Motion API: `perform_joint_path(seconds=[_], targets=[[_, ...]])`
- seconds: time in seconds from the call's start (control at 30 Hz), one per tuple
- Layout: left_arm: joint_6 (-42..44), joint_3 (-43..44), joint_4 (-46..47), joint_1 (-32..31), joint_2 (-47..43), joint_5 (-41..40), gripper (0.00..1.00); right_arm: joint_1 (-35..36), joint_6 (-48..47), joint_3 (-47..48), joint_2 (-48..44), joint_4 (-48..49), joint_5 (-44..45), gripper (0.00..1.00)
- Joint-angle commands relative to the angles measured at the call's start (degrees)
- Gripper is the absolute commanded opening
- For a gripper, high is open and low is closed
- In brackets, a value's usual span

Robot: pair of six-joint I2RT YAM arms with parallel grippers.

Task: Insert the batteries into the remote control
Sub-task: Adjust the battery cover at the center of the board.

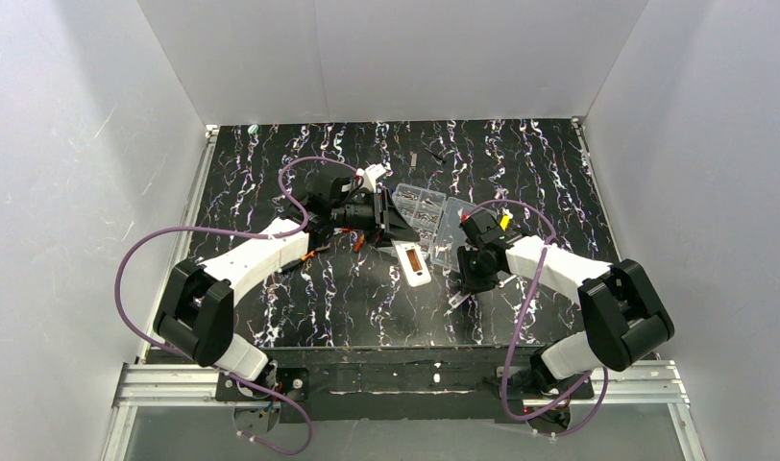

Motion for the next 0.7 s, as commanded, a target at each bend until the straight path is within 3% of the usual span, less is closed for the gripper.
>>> perform_joint_path(seconds=[0.0,0.23,0.67], targets=[[0.61,-0.43,0.19,0.51,-2.65,2.22,0.0,-0.21,-1.16,1.72,0.61,-0.07,-0.47,0.34],[0.36,-0.53,0.65,0.6,-2.41,2.44,0.0,-0.21,-0.1,1.94,-0.37,-1.15,-2.91,0.29],[0.47,-0.73,0.06,1.09,-2.93,2.31,0.0,-0.19,10.64,2.11,0.45,1.7,-11.34,0.23]])
